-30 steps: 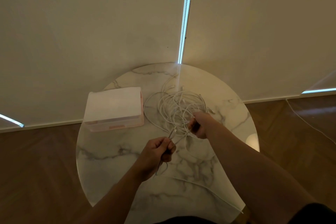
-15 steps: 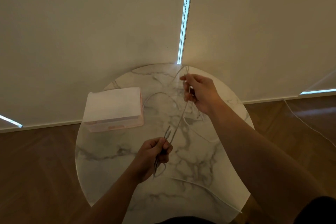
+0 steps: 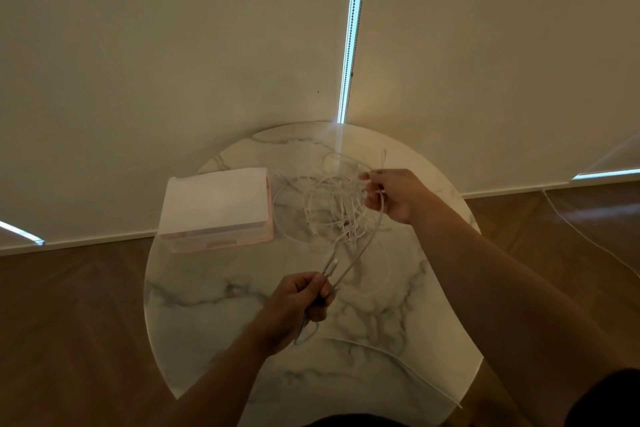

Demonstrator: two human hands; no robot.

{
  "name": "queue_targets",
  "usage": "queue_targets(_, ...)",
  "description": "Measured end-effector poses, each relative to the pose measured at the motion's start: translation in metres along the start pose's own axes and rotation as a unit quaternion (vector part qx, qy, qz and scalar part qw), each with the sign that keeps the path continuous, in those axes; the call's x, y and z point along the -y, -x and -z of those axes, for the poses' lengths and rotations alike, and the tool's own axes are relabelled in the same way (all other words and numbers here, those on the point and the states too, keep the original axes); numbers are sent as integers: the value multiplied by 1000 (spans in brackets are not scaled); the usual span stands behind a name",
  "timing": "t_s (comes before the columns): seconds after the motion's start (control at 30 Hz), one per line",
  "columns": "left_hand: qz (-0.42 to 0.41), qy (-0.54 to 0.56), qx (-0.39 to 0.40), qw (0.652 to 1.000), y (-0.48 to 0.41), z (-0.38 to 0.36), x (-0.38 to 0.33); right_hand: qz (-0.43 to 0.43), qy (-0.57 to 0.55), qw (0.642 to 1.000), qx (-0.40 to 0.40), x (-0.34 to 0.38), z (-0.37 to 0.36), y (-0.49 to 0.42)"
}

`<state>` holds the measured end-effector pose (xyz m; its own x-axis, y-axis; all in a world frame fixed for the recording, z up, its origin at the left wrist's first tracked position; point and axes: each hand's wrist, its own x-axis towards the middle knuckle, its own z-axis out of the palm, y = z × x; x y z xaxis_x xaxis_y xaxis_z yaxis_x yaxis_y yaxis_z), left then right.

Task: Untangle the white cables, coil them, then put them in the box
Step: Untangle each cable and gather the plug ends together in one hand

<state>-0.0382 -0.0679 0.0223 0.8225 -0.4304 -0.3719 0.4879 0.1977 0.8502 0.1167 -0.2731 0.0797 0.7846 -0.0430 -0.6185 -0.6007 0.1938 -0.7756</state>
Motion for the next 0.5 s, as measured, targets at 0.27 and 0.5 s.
queue_targets(0.27,-17,27,-15,999,-6,-2,-10,115,-117,983,88,28,-7,0)
queue_targets(0.5,-5,9,-12,1000,2,2,0,-2,26,999,28,-6,7,-13)
